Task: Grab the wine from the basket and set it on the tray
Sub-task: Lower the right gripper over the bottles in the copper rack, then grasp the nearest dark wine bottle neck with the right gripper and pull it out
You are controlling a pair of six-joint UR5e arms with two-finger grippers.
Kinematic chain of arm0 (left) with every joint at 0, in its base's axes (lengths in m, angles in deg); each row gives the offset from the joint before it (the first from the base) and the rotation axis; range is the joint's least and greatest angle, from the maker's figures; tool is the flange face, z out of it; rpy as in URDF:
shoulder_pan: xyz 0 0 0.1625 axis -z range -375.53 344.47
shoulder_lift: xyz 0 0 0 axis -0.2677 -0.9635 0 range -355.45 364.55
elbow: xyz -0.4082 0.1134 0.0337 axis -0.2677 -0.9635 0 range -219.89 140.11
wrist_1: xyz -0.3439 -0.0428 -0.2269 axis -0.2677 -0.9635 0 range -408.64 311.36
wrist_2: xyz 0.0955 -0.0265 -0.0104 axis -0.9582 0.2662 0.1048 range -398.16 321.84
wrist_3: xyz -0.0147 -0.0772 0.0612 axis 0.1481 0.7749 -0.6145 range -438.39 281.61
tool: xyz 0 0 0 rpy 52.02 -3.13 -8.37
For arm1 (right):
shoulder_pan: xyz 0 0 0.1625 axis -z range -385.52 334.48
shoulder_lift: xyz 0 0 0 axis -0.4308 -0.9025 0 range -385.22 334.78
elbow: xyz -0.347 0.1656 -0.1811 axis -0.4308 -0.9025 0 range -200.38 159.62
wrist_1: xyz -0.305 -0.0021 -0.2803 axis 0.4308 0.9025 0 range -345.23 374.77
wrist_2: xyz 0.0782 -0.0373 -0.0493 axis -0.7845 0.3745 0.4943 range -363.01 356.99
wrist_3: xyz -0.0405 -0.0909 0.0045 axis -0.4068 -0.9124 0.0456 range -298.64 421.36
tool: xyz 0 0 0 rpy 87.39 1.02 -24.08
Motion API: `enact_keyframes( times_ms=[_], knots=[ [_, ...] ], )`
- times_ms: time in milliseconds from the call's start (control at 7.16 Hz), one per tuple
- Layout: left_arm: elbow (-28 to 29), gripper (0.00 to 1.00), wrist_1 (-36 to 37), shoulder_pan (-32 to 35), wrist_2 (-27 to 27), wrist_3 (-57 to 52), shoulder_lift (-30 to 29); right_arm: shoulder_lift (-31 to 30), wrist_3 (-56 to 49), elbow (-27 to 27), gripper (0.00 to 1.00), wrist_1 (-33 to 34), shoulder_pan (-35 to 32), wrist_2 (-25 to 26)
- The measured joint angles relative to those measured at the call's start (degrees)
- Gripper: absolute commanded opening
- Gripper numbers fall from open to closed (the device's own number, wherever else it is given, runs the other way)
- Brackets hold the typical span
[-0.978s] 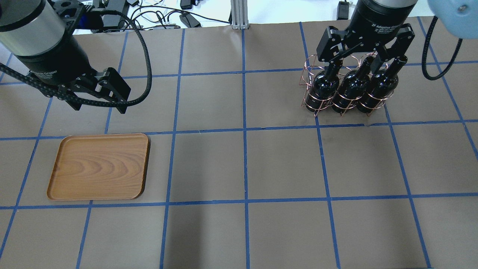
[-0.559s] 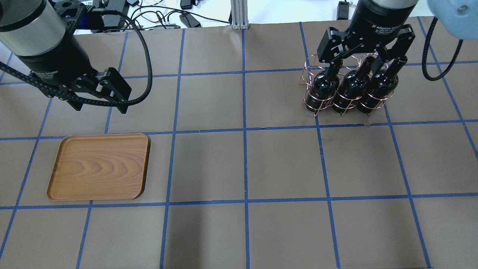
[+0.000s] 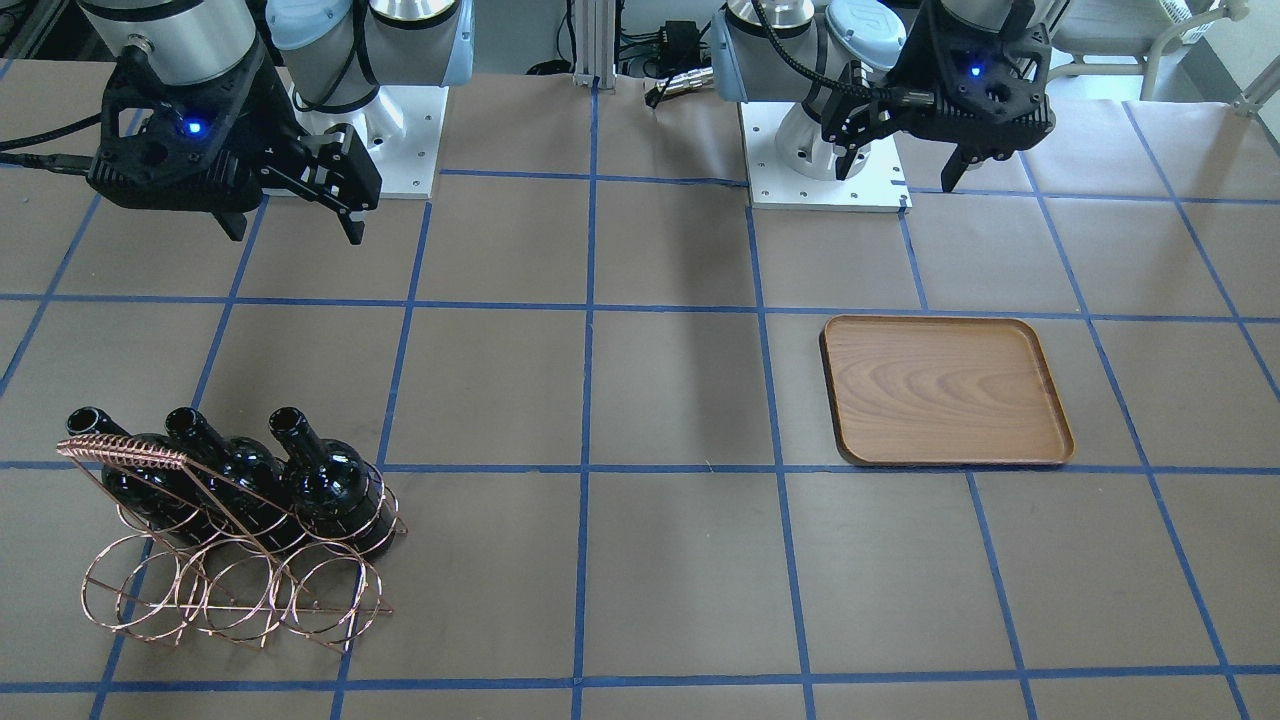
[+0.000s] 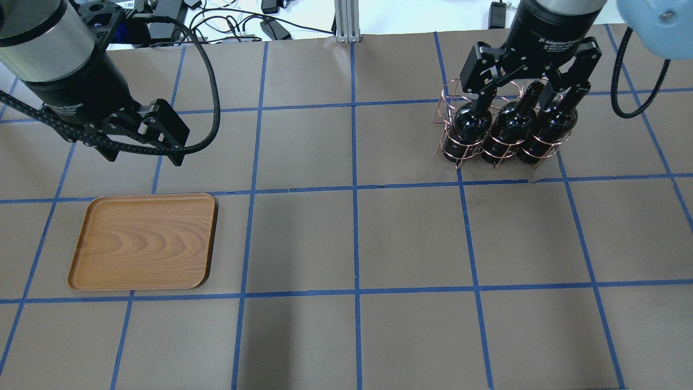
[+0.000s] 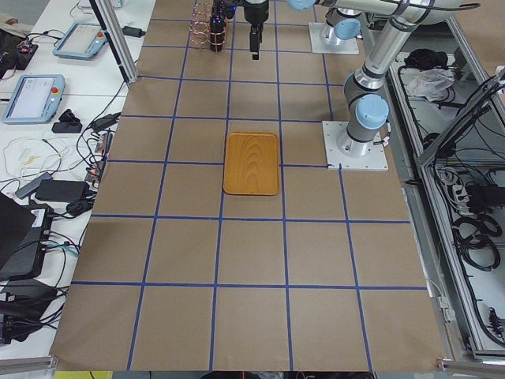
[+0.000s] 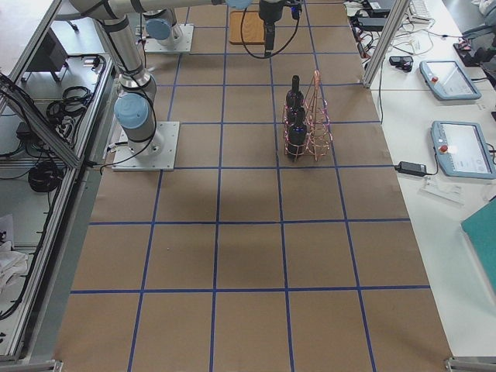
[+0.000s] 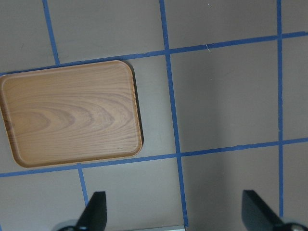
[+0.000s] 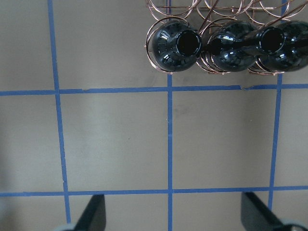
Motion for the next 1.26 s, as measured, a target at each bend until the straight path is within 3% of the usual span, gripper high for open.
enact_keyframes(
  times_ms=[419, 838, 978, 1118, 1257],
  knots=[
    [0.0, 1.0, -0.16, 0.04, -0.06, -0.01, 0.07, 2.74, -3.23, -0.55, 1.0, 3.95, 3.66, 3.59],
    [0.0, 1.0, -0.27, -0.05, -0.07, -0.01, 0.12, 10.61, -5.43, -0.63, 0.96, 12.17, 7.42, 1.63],
    [0.0, 1.0, -0.28, -0.13, -0.08, -0.01, 0.13, 12.96, -5.91, -0.58, 0.86, 14.39, 7.94, 1.71],
    [0.0, 1.0, -0.28, -0.07, 0.02, -0.01, 0.13, 14.59, -6.19, -0.5, 0.61, 15.88, 8.15, 1.77],
    [0.0, 1.0, -0.28, -0.04, 0.1, -0.01, 0.11, 15.53, -6.44, -0.41, 0.48, 16.52, 8.21, 1.8]
  ],
)
